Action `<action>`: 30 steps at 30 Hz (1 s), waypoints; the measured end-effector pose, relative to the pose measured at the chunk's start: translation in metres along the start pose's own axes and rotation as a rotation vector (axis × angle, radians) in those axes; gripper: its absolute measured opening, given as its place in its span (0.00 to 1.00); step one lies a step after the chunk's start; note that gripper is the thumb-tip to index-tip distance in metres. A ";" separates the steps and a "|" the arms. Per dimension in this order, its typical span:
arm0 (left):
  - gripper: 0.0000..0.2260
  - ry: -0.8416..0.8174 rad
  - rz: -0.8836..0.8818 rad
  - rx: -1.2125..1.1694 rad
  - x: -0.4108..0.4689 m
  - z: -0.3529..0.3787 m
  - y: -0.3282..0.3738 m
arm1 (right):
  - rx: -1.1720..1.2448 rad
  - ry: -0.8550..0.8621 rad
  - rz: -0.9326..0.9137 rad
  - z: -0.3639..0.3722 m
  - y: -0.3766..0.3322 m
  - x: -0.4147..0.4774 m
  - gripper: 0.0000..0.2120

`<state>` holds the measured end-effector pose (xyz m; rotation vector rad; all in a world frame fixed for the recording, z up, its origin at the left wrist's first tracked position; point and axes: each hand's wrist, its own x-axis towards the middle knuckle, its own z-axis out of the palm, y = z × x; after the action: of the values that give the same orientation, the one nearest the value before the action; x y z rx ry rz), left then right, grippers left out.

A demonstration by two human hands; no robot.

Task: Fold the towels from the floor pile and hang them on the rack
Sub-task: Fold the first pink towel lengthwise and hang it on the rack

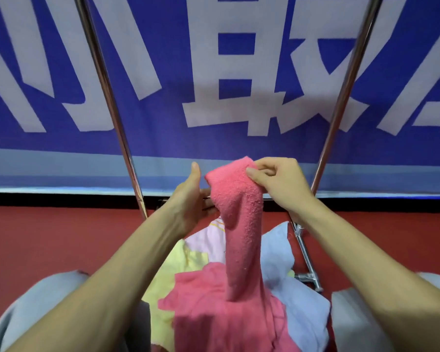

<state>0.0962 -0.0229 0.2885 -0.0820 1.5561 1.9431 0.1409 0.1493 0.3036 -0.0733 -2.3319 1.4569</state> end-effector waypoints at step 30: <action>0.09 0.053 0.414 0.213 -0.034 0.023 -0.008 | 0.540 -0.208 0.532 0.003 0.025 -0.022 0.23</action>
<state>0.1351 -0.0165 0.3026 0.3025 1.9235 2.0757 0.1564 0.1532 0.2739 -0.4352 -2.0677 2.4124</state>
